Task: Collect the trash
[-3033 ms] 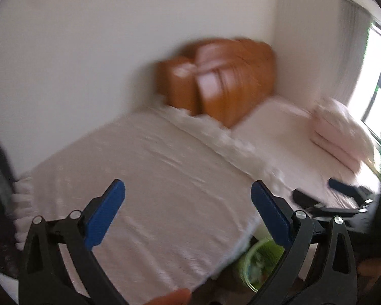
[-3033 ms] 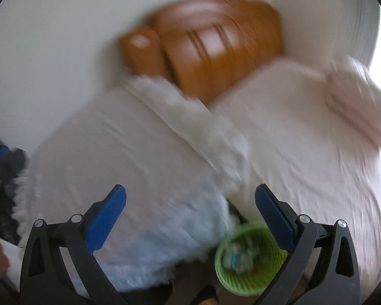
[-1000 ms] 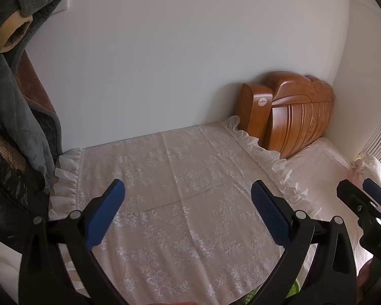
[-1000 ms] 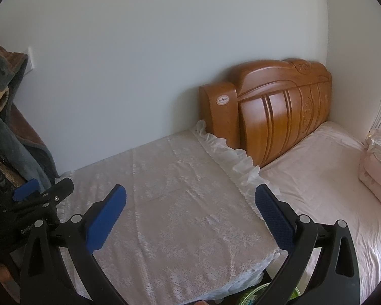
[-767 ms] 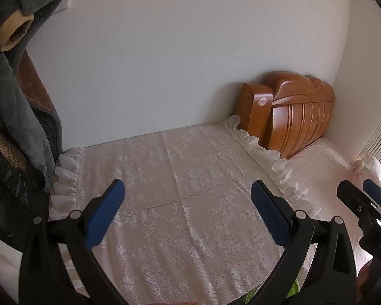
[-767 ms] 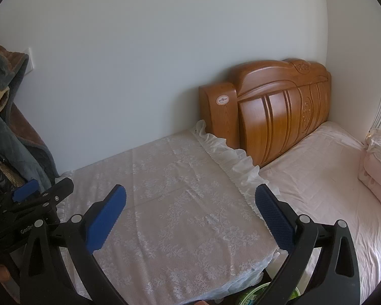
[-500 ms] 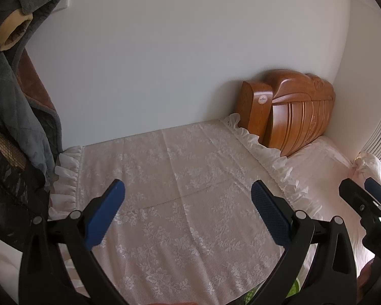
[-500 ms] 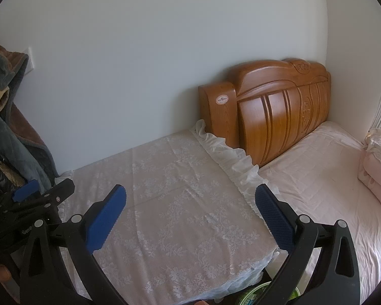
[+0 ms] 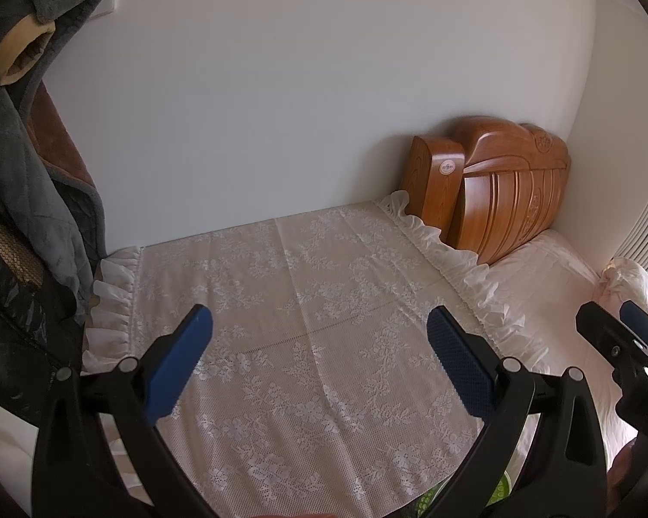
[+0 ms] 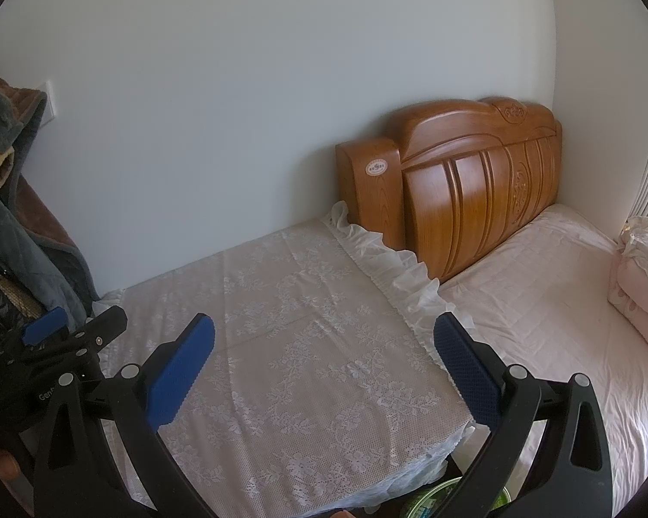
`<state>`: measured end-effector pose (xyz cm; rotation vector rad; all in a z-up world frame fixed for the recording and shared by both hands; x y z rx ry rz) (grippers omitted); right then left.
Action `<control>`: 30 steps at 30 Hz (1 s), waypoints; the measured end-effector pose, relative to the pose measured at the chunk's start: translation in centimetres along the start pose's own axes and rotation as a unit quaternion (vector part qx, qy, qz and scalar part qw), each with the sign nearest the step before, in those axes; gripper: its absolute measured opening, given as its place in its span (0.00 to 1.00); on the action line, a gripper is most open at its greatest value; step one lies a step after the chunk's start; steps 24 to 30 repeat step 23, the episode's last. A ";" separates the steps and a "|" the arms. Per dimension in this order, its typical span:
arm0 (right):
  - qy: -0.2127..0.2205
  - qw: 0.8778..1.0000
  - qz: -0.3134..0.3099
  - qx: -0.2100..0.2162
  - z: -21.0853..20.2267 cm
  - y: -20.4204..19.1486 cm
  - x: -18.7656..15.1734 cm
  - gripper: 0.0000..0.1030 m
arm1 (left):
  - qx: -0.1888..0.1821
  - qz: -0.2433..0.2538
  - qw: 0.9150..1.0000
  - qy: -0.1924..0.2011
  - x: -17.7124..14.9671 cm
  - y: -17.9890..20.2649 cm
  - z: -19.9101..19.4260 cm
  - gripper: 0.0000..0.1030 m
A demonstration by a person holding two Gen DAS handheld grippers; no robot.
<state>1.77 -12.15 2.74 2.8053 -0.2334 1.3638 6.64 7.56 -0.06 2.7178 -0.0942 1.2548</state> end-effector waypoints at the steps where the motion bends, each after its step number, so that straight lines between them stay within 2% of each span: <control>1: 0.000 1.000 0.000 0.000 0.0 0.1 0.0 0.98 | 0.000 0.000 1.000 0.000 0.0 0.0 0.0 0.92; 30: -0.004 1.000 -0.003 0.001 0.1 -0.2 -0.4 0.98 | 0.003 0.001 1.000 -0.004 0.0 -0.2 0.4 0.92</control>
Point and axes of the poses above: each gripper's, at about its wrist camera, not at the fingertips, and z roughly the way its jaws point, y to its right, x to its top, the point moved 3 cm from there along z, roughly the way its jaws point, and after that the axes turned 3 degrees about y, right-handed, at the moved point
